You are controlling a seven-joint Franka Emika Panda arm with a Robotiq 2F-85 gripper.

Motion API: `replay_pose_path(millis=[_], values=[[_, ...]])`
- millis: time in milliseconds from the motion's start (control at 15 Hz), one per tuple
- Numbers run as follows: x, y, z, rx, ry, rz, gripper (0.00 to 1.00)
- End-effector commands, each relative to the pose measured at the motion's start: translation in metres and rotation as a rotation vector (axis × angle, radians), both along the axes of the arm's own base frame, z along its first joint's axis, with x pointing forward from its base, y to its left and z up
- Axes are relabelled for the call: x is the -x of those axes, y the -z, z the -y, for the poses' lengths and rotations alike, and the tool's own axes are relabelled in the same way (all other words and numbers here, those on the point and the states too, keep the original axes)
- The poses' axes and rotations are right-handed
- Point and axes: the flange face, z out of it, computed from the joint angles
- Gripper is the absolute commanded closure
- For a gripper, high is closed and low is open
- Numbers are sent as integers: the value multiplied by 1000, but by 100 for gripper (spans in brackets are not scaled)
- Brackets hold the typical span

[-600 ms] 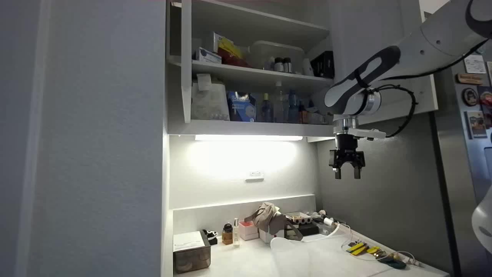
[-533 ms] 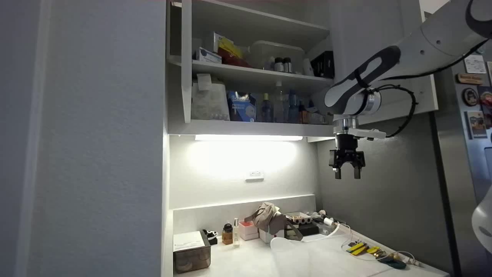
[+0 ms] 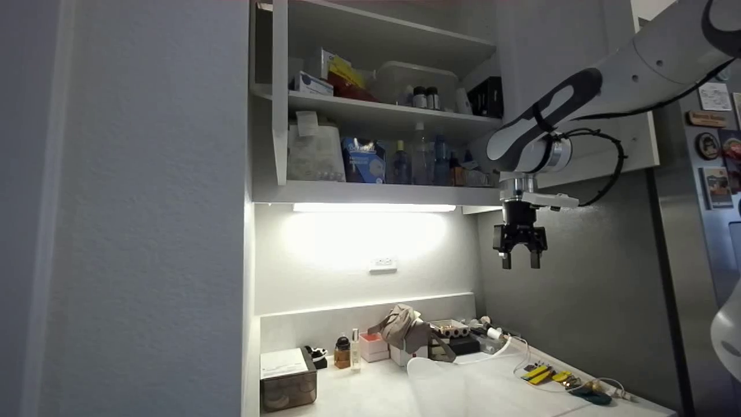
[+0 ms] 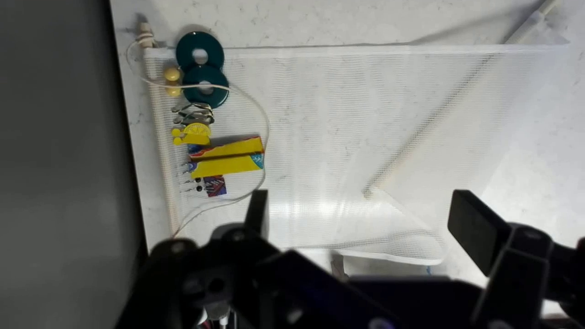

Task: Move the blue bottle to the left side of the cabinet

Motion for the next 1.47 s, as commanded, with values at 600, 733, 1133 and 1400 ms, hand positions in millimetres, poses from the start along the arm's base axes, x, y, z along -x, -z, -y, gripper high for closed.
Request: replay_pose_path(millis=[600,733,1133,1400], values=[[0,-148,-136,77,-415,399,0],[3,-171,-135,108,-408,503,0],[3,-226,-131,223,-342,824,0],[-2,-250,-133,297,-312,984,0]])
